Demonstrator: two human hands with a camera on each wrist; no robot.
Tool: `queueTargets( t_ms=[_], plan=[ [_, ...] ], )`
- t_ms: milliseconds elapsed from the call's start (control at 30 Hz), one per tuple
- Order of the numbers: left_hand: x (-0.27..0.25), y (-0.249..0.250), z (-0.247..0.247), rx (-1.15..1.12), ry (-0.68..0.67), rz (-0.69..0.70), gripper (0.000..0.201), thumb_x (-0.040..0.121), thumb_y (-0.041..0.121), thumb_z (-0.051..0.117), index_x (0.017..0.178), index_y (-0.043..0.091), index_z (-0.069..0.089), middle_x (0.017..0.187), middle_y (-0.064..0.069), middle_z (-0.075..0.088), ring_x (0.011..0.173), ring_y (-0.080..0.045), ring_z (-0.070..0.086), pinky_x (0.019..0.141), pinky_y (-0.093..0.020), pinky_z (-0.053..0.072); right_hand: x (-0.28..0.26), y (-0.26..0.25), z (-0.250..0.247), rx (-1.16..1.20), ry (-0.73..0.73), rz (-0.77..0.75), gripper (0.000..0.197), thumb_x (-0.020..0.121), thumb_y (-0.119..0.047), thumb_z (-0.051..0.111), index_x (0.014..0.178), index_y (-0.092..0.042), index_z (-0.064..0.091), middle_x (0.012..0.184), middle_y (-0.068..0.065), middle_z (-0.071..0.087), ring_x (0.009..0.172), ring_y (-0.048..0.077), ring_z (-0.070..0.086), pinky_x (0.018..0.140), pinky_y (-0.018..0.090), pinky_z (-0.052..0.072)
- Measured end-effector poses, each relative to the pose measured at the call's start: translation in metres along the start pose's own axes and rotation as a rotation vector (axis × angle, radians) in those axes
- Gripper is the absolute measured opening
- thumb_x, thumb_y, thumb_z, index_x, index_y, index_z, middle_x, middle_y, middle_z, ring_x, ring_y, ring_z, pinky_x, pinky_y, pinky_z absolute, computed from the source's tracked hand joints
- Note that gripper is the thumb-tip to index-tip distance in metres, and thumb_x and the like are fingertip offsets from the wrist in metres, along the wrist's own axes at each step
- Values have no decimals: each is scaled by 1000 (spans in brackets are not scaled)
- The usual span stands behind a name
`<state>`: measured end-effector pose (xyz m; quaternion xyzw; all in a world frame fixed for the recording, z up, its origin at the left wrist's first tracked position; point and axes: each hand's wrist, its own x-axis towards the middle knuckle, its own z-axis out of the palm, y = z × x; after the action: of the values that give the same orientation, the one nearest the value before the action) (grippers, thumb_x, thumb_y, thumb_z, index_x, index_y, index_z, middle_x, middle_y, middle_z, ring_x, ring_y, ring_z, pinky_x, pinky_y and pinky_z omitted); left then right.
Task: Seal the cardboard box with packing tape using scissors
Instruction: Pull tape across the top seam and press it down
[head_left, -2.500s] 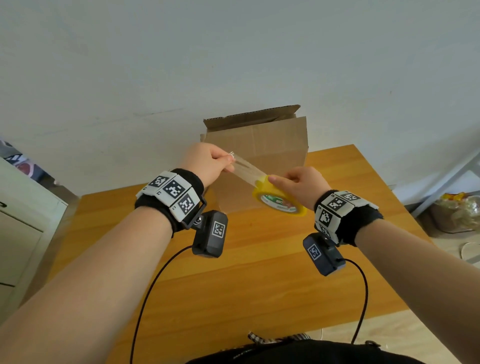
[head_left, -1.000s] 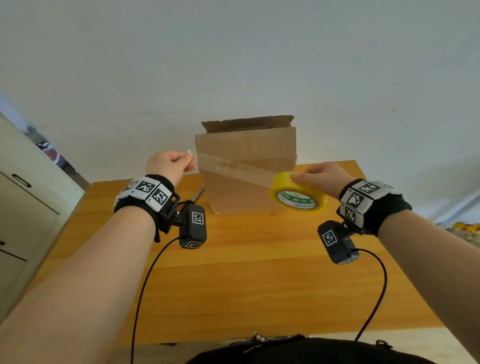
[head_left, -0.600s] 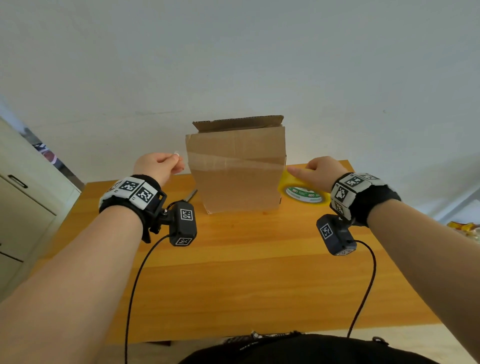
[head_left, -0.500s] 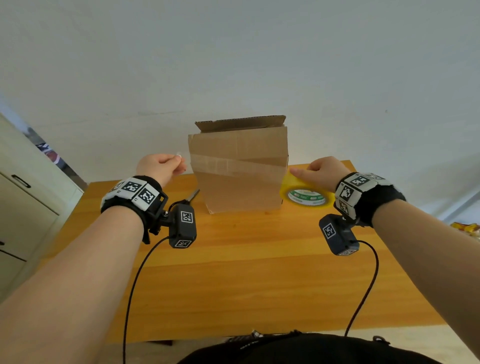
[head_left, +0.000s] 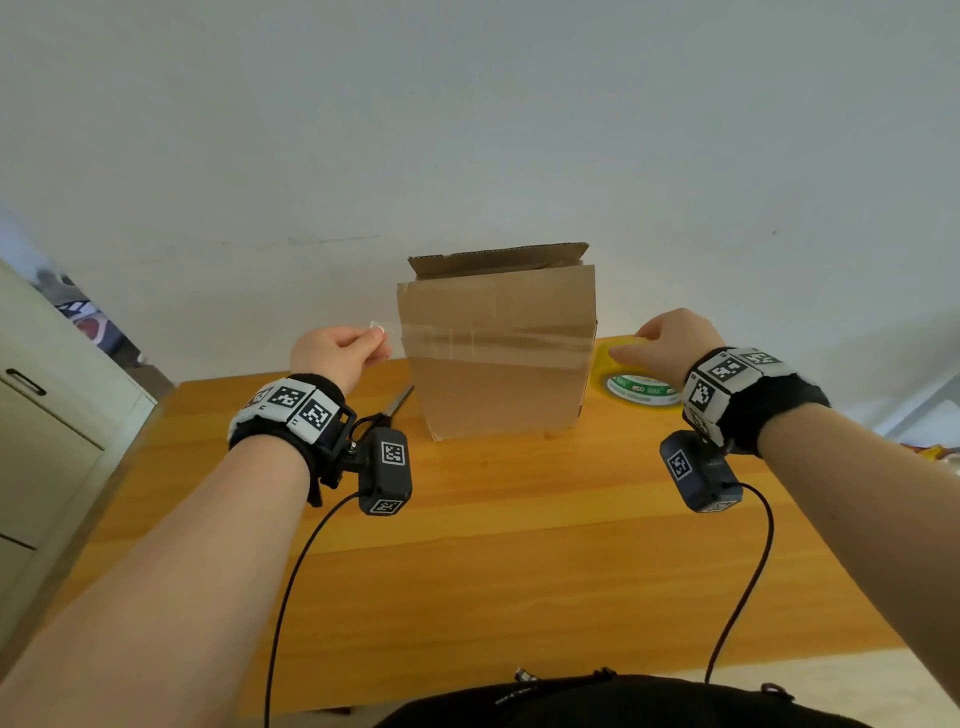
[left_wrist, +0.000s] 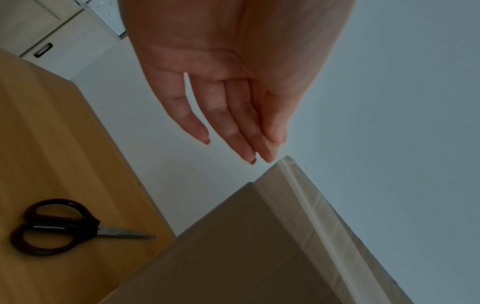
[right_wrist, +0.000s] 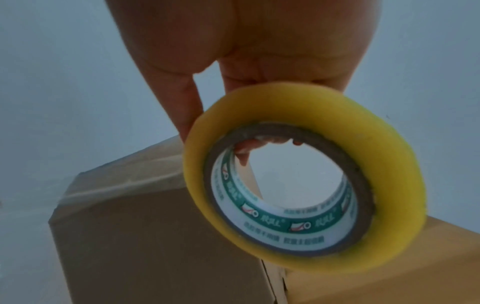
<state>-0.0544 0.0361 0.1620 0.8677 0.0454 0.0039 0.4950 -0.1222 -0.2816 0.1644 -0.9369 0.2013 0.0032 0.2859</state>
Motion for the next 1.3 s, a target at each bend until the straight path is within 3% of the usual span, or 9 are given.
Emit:
queueTargets(
  t_ms=[167,300,400,533,633,767,1000,1300],
  plan=[
    [12,-2,-9,-19,24,8,23,90,39,55,70,33,64,83,11,71,91,-11,67,95,-40,49,-3,-7,1,-160,86,42,57,78,-55,61,91,0,68,87,18,68,72,27,59,62,31,46],
    [22,1,-16,-49,9,42,20,91,36,55,73,32,64,84,11,70,91,-10,67,94,-40,50,-1,-17,-4,-137,132,-7,53,78,-56,60,92,-6,68,79,7,61,77,23,56,63,30,44],
    [29,2,-18,-99,10,61,19,90,34,57,73,30,65,83,11,70,89,-8,66,94,-37,50,4,-25,-11,-99,200,-29,50,78,-55,60,91,-8,71,86,9,68,83,25,60,72,35,53],
    [36,4,-13,-162,8,69,15,84,37,63,74,28,67,85,8,72,87,-6,67,92,-35,50,14,-34,-21,-198,263,-30,50,77,-62,57,91,-16,70,92,6,68,86,25,60,72,34,51],
    [41,6,-4,-176,11,77,8,79,38,70,79,29,69,88,7,72,90,-8,66,91,-33,51,24,-38,-28,-275,271,-26,56,75,-68,53,96,-18,67,92,4,66,89,25,59,72,34,49],
    [49,10,7,-142,58,76,23,78,35,71,95,21,71,96,4,71,93,-11,64,86,-29,50,40,-40,-35,-316,270,-29,56,76,-67,53,99,-18,67,90,3,63,91,25,58,72,33,46],
    [59,18,18,-101,157,82,28,77,37,72,98,19,68,91,11,64,85,-6,57,68,-15,38,63,-39,-32,-320,273,-68,61,71,-72,54,98,-19,66,92,3,64,91,25,58,71,34,45],
    [62,20,24,-87,200,77,32,75,38,73,99,19,64,86,12,60,84,-7,56,75,-21,39,75,-38,-30,-338,251,-87,63,69,-73,54,98,-18,65,87,2,61,88,24,57,71,33,45]
  ],
)
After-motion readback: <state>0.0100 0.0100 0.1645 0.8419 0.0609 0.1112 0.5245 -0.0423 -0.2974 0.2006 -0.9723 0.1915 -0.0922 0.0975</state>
